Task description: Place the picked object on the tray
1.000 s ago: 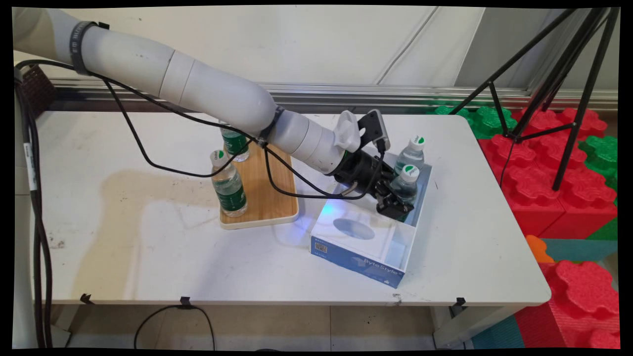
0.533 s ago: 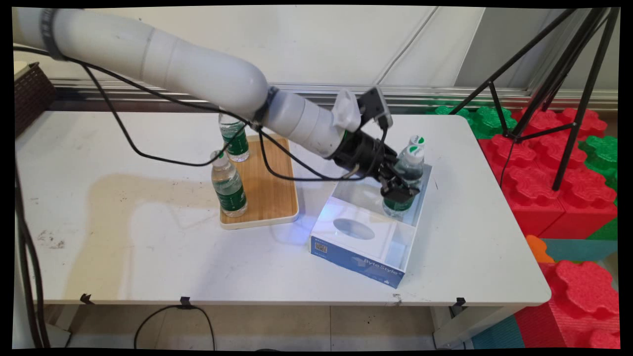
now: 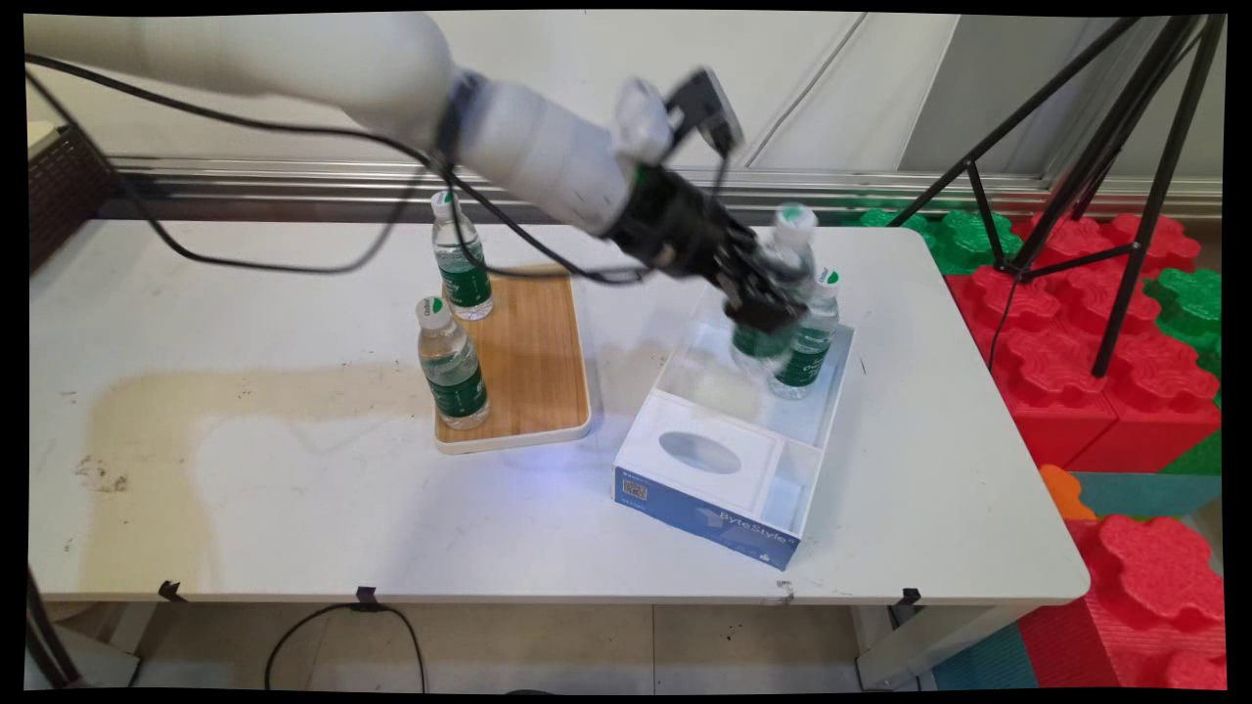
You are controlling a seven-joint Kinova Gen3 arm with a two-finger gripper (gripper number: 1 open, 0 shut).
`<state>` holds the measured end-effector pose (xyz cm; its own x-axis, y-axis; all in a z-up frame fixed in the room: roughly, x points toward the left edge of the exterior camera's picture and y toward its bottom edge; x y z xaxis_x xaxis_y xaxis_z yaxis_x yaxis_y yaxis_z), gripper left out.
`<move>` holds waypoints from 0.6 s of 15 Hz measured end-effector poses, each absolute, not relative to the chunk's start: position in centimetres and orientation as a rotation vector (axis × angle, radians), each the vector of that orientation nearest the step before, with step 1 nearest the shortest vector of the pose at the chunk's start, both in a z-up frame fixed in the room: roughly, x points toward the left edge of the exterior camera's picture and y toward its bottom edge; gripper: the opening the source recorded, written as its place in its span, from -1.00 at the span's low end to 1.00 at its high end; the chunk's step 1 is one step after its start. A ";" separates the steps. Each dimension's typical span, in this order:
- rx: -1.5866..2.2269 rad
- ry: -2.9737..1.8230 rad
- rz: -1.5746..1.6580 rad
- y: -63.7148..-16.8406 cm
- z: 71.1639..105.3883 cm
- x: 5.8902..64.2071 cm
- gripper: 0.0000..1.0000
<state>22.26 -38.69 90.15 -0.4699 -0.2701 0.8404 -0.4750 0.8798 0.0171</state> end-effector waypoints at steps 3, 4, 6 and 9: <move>0.571 -2.109 0.302 -38.9 92.7 25.7 -1.00; 0.582 -2.114 0.307 -39.1 93.2 26.7 -1.00; 0.604 -2.123 0.320 -39.5 94.5 29.2 -1.00; 0.616 -2.142 0.347 -40.5 96.3 33.2 -1.00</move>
<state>33.17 -40.50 96.34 -0.5105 -0.3044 0.8042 -0.5428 0.8394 -0.0269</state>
